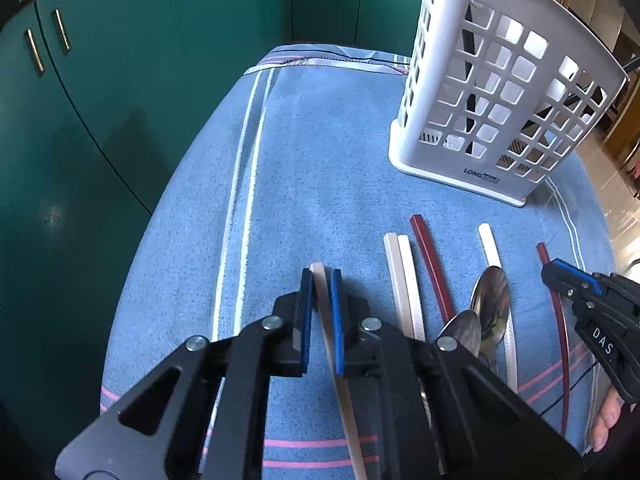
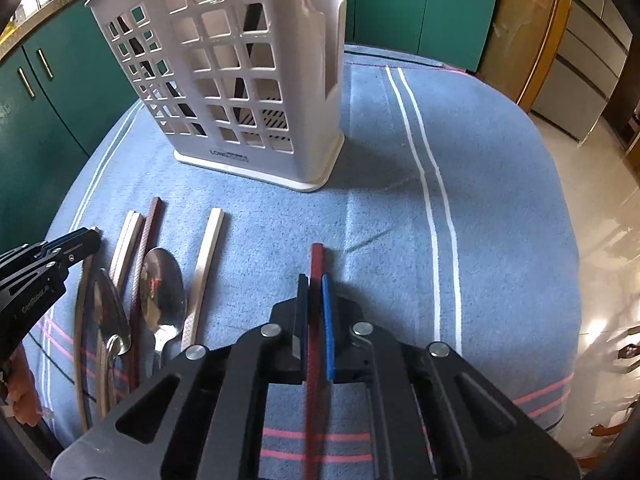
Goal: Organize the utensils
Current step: 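Carry both chopsticks over the white holder and open both grippers to drop them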
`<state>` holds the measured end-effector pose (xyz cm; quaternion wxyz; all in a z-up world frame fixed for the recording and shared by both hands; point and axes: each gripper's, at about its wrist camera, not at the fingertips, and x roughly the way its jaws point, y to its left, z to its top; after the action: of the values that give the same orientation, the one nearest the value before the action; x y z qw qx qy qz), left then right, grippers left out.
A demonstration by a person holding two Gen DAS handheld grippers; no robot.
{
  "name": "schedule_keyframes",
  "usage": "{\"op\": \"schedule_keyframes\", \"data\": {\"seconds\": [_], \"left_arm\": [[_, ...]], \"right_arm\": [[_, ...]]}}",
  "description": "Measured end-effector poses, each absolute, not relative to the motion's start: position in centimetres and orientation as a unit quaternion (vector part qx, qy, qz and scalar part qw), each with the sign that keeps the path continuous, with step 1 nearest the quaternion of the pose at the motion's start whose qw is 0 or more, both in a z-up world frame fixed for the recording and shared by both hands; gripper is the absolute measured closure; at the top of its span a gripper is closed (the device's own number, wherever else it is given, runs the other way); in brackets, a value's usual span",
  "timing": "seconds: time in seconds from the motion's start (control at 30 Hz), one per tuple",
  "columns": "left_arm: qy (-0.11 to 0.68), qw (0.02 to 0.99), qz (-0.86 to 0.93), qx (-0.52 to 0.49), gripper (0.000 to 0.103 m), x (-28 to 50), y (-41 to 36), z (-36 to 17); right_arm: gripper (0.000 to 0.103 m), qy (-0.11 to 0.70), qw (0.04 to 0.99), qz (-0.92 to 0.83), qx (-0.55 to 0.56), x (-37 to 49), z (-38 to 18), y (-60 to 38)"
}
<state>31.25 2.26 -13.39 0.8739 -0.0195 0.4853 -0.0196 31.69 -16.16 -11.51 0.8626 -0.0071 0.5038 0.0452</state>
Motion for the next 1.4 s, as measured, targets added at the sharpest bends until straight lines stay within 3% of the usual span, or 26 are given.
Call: {"op": "schedule_keyframes", "data": {"seconds": [0.3,0.73,1.4], "left_arm": [[0.458,0.888,-0.029,-0.018,0.097,29.3,2.0,-10.7],[0.332,0.94,-0.062,-0.048,0.097,23.9,3.4,1.5],[0.188,0.969,-0.079,-0.138,0.097,24.6,5.3,15.2]], "right_arm": [[0.096,0.479,0.875,0.065,0.003,28.1,-8.2,-16.8],[0.096,0.348,0.932,0.094,0.014,21.0,3.9,-17.9],[0.096,0.209,0.97,0.124,0.021,22.4,15.0,-18.2]]}}
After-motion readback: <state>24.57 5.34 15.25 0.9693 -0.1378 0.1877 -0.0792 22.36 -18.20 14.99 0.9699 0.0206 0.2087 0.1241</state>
